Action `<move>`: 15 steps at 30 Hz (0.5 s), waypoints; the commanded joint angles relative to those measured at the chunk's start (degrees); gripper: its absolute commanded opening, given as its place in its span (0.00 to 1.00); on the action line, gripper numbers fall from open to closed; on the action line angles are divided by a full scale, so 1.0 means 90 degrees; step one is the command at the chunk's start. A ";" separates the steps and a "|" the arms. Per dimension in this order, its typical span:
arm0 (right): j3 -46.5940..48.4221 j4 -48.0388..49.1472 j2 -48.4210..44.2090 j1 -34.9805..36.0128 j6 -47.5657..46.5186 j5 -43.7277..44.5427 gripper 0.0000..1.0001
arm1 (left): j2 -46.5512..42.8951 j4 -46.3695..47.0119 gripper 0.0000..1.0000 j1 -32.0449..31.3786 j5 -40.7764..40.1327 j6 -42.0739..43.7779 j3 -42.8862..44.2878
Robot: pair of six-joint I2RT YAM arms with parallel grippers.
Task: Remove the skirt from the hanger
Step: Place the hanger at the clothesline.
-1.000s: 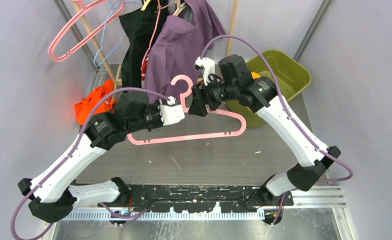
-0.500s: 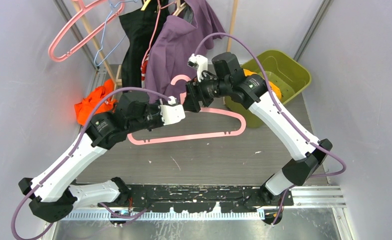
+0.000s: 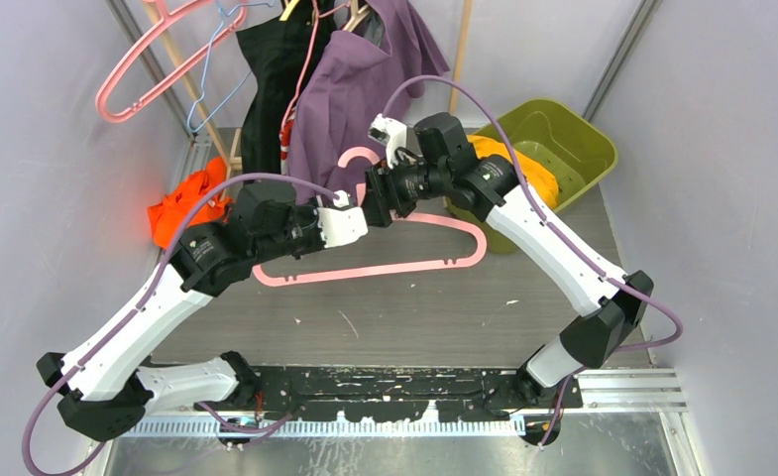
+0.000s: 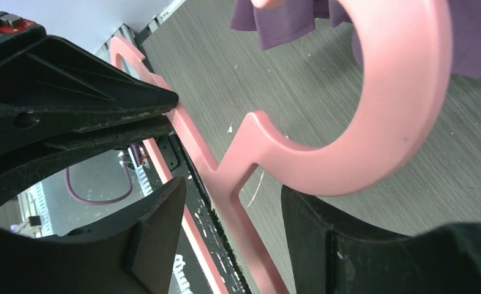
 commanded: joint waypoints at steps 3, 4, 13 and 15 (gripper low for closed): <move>0.0078 0.0428 -0.0118 0.0038 0.0100 -0.0286 0.52 | -0.0008 0.0452 0.00 0.0009 -0.0111 0.0096 0.0261; 0.0092 0.0385 -0.0100 0.0044 0.0086 -0.0303 0.49 | -0.0002 0.0466 0.00 0.0013 -0.0112 0.0099 0.0263; 0.0189 0.0028 -0.0031 0.0035 0.0034 -0.0561 0.21 | 0.0065 0.0622 0.00 0.0014 -0.0102 0.0080 0.0220; 0.0159 0.0025 -0.0054 0.0040 0.0079 -0.0605 0.18 | 0.0051 0.0631 0.00 0.0008 -0.0095 0.0061 0.0223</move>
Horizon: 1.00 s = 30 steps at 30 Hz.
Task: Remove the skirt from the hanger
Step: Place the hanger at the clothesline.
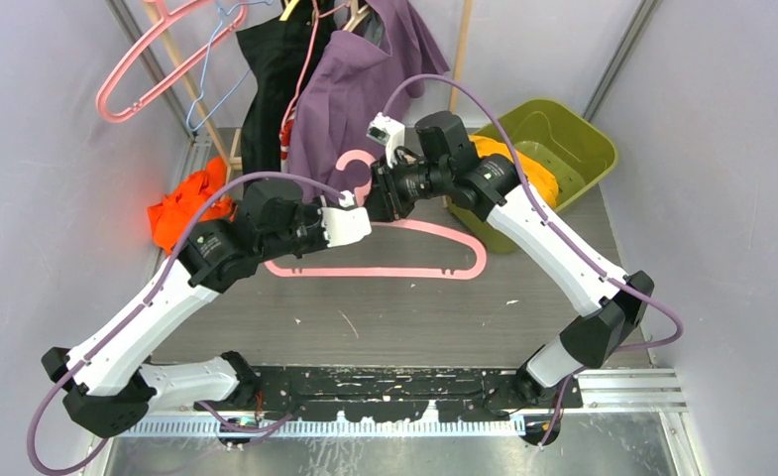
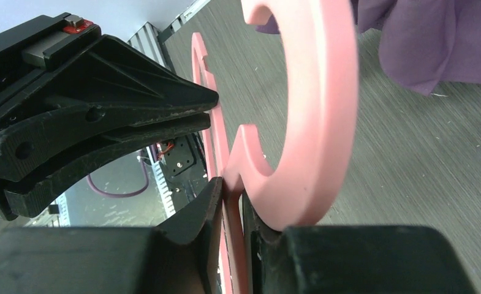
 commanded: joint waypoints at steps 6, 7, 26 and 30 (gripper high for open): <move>0.0009 -0.0085 -0.0234 0.0037 0.0150 0.0180 0.01 | -0.0217 0.0744 0.00 0.0004 -0.0063 -0.0118 0.0204; 0.0007 -0.0095 -0.0259 0.0043 0.0151 0.0288 0.01 | -0.0256 0.0773 0.00 0.0005 -0.0068 -0.0154 0.0199; 0.0861 -0.0343 -0.0371 0.0043 -0.0114 0.4329 0.01 | -0.1492 0.1174 0.11 0.0005 -0.0663 -0.1078 -0.0226; 0.0750 0.0021 -0.0432 0.0041 -0.0031 0.4652 0.01 | -0.1526 0.1138 0.11 -0.0003 -0.0708 -0.1070 -0.0304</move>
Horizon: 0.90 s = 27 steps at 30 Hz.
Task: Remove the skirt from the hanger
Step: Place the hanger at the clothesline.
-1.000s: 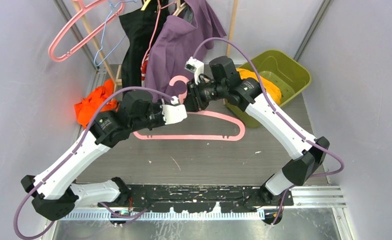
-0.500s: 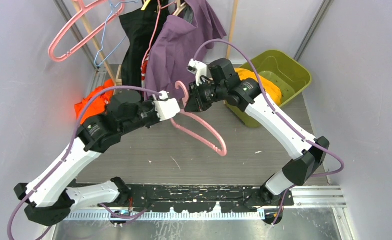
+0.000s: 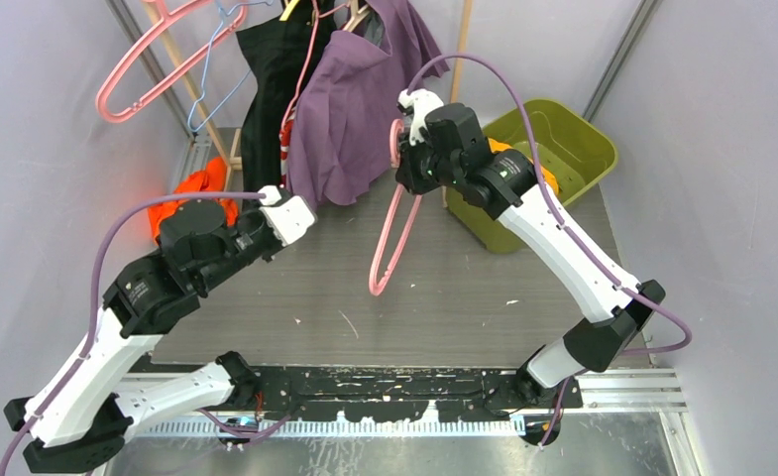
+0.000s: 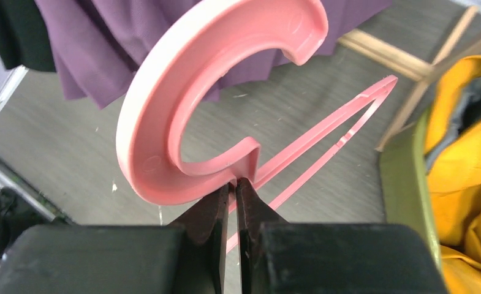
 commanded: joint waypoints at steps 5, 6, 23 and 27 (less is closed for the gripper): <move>0.0423 0.0710 -0.0158 0.0037 -0.0180 0.0822 0.01 | 0.0016 0.0254 0.11 0.0004 -0.0205 -0.0029 -0.0084; 0.0511 0.0727 -0.0101 0.0025 -0.0265 0.0752 0.01 | 0.0014 0.0250 0.11 0.0000 -0.0208 -0.0033 -0.0088; 0.3646 0.1265 0.2259 -0.0792 -0.1285 0.0117 0.01 | 0.0161 0.0486 0.08 0.0000 -0.0376 -0.0088 -0.0268; 0.4081 0.1934 0.2755 -0.0908 -0.1711 0.0565 0.01 | 0.0177 0.0521 0.08 0.0002 -0.0407 -0.0117 -0.0309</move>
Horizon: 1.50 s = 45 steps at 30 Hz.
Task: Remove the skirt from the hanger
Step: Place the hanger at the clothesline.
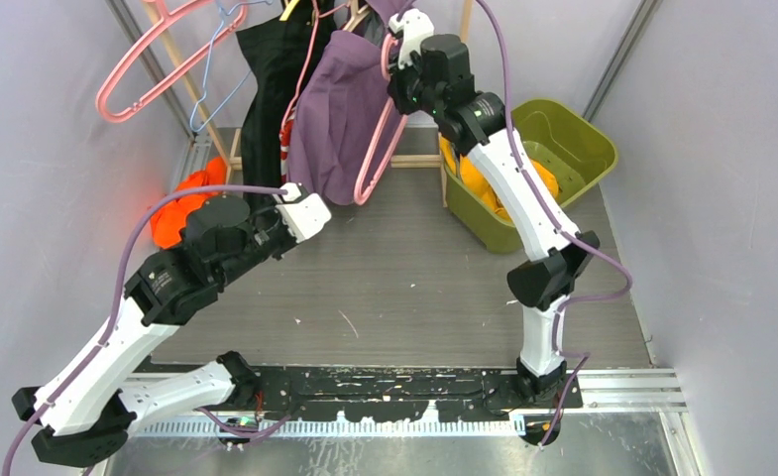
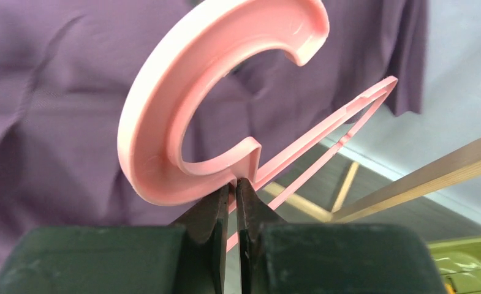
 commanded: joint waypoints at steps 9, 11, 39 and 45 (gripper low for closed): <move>0.2076 0.2179 0.1299 -0.0282 -0.0181 0.0691 0.01 | 0.0115 0.0436 0.08 -0.0002 -0.0279 -0.0140 -0.0005; 0.1651 0.2452 0.1178 -0.0282 -0.0167 0.0798 0.01 | 0.0157 0.0458 0.08 0.0004 -0.0248 -0.0163 -0.0069; 0.1917 0.3703 0.1259 -0.0524 -0.0115 0.1086 0.01 | 0.1320 0.1052 0.12 0.0793 0.0017 -0.0752 0.0930; 0.2061 0.3751 0.1362 -0.0669 0.0037 0.0970 0.01 | 0.2154 0.0745 0.15 0.1262 0.0570 -0.1195 0.2197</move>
